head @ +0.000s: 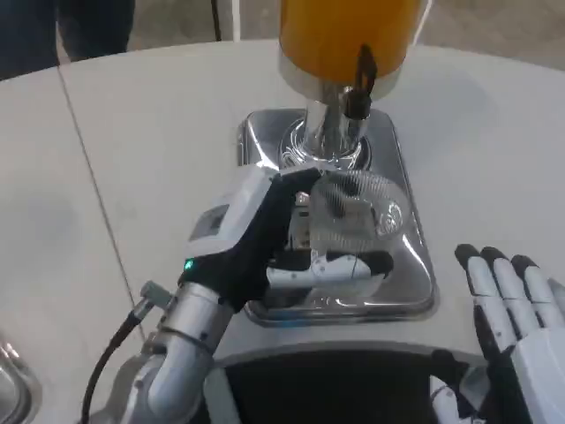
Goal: Grasp the cup under the faucet to collect the drink, then remove the cup.
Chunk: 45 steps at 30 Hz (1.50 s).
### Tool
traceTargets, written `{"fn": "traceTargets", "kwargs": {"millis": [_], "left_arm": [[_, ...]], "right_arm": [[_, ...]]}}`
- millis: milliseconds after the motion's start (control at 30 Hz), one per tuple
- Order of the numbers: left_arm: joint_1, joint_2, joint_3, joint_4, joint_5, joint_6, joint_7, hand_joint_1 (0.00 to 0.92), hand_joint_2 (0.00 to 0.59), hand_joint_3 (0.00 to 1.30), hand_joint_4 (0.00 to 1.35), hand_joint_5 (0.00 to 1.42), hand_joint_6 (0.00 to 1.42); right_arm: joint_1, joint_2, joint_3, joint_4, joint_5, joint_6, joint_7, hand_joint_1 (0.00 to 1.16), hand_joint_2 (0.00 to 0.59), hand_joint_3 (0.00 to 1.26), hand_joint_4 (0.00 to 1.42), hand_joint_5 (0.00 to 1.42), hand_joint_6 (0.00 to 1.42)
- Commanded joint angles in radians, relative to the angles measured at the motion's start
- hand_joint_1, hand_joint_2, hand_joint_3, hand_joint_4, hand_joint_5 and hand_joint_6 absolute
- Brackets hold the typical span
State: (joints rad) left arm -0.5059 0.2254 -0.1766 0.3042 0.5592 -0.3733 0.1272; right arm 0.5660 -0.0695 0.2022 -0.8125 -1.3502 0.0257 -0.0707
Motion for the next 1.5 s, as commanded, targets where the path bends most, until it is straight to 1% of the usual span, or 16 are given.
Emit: {"fn": "traceTargets", "kwargs": {"millis": [33, 200, 300, 400, 500, 667, 900, 1100, 1300, 1500], "left_arm": [[-0.066, -0.025, -0.004, 0.055, -0.018, -0.003, 0.038, 0.508, 0.068, 1.08, 1.34, 1.42, 1.42], [-0.101, -0.044, -0.011, 0.121, -0.021, -0.003, 0.058, 0.507, 0.064, 1.08, 1.34, 1.42, 1.42], [-0.132, -0.072, 0.000, 0.172, -0.047, 0.009, 0.062, 0.507, 0.064, 1.08, 1.34, 1.42, 1.42], [-0.170, -0.081, -0.005, 0.226, -0.045, 0.007, 0.087, 0.507, 0.063, 1.08, 1.34, 1.42, 1.42], [-0.219, -0.091, -0.009, 0.292, -0.041, 0.005, 0.120, 0.507, 0.063, 1.08, 1.34, 1.42, 1.42], [-0.270, -0.093, -0.013, 0.368, -0.036, -0.009, 0.181, 0.507, 0.063, 1.08, 1.34, 1.42, 1.42], [-0.282, -0.098, -0.039, 0.416, -0.003, -0.013, 0.285, 0.508, 0.068, 1.08, 1.33, 1.42, 1.42], [-0.296, -0.102, -0.051, 0.476, -0.003, -0.022, 0.337, 0.513, 0.071, 1.08, 1.30, 1.42, 1.42], [-0.312, -0.111, -0.060, 0.526, 0.000, -0.033, 0.390, 0.514, 0.071, 1.08, 1.30, 1.42, 1.42], [-0.321, -0.107, -0.074, 0.572, 0.005, -0.053, 0.432, 0.522, 0.075, 1.07, 1.27, 1.42, 1.42]], "right_arm": [[-0.007, 0.011, -0.012, 0.007, -0.016, 0.015, 0.010, 0.21, 0.586, 0.01, 0.00, 0.00, 0.07], [0.007, 0.010, -0.010, -0.008, -0.024, 0.007, 0.018, 0.21, 0.586, 0.01, 0.00, 0.00, 0.07], [0.021, 0.018, -0.015, -0.017, -0.021, 0.012, 0.013, 0.21, 0.586, 0.01, 0.00, 0.00, 0.07], [0.026, 0.014, -0.027, -0.019, -0.019, 0.009, 0.012, 0.21, 0.586, 0.01, 0.00, 0.00, 0.07], [0.019, 0.014, -0.028, -0.013, -0.021, 0.008, 0.019, 0.21, 0.586, 0.01, 0.00, 0.00, 0.07], [0.008, 0.018, -0.023, -0.007, -0.019, 0.009, 0.024, 0.21, 0.586, 0.01, 0.00, 0.00, 0.07], [-0.008, 0.016, -0.041, -0.017, -0.008, 0.012, 0.043, 0.22, 0.586, 0.02, 0.00, 0.00, 0.07], [0.000, 0.018, -0.047, -0.022, -0.006, 0.009, 0.047, 0.22, 0.586, 0.02, 0.00, 0.00, 0.07], [-0.012, 0.023, -0.044, -0.016, -0.007, 0.013, 0.057, 0.22, 0.586, 0.02, 0.00, 0.00, 0.07], [-0.025, 0.026, -0.045, -0.008, -0.007, 0.016, 0.066, 0.22, 0.586, 0.02, 0.00, 0.00, 0.07]]}}
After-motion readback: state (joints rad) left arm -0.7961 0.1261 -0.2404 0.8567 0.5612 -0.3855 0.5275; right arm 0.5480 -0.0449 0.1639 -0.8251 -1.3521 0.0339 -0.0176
